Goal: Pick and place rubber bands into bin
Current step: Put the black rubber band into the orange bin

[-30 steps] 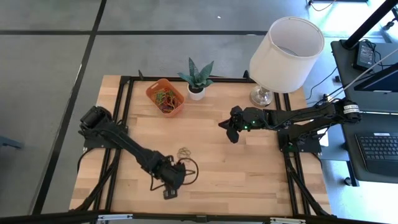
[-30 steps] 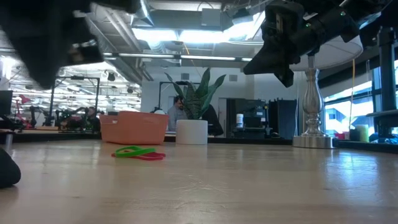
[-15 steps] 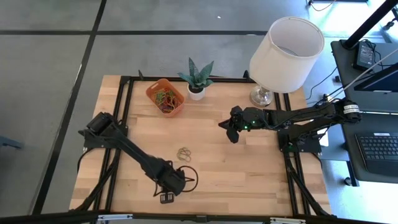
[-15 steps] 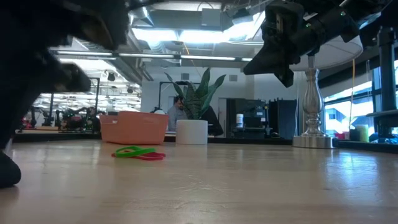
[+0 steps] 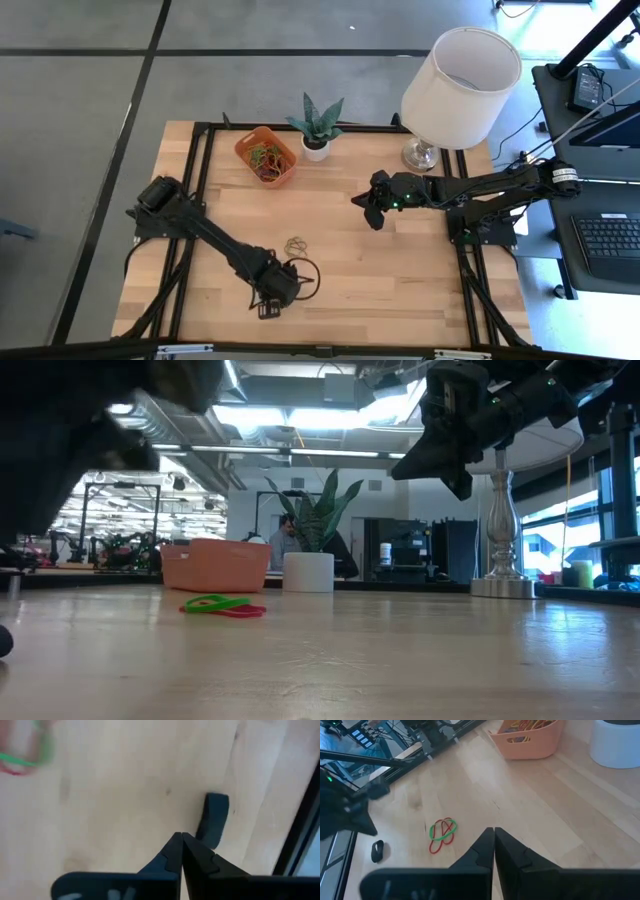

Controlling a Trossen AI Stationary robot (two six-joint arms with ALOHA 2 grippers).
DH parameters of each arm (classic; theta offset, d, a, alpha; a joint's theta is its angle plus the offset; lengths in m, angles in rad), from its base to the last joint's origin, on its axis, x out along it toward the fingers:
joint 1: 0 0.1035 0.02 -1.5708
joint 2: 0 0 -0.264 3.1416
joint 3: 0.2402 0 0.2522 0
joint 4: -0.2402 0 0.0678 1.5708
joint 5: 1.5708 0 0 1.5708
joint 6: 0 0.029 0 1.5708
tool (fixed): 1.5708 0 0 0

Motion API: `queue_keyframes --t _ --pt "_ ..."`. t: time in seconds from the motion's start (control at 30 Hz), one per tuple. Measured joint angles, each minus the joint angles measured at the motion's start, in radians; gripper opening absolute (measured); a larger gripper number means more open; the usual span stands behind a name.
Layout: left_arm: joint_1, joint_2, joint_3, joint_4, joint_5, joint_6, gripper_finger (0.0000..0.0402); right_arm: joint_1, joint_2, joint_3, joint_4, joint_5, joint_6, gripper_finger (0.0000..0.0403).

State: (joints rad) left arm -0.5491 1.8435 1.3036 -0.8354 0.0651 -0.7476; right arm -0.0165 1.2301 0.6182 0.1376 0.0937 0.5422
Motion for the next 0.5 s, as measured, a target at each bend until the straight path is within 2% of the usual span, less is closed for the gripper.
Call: queue_keyframes --t 0.17,0.33,0.5 --pt "0.034 -0.059 0.052 -0.109 -0.049 0.046 0.0001 0.0 0.0 0.0 0.001 0.0 0.0 0.0017" --pt "0.049 -0.065 0.057 -0.107 -0.074 0.039 0.0004 0.0 0.0 0.0 0.001 0.0 0.0 0.0017" --pt "0.026 -0.029 0.053 -0.085 -0.047 -0.011 0.004 0.0 0.0 0.0 0.001 0.0 0.0 0.0017"
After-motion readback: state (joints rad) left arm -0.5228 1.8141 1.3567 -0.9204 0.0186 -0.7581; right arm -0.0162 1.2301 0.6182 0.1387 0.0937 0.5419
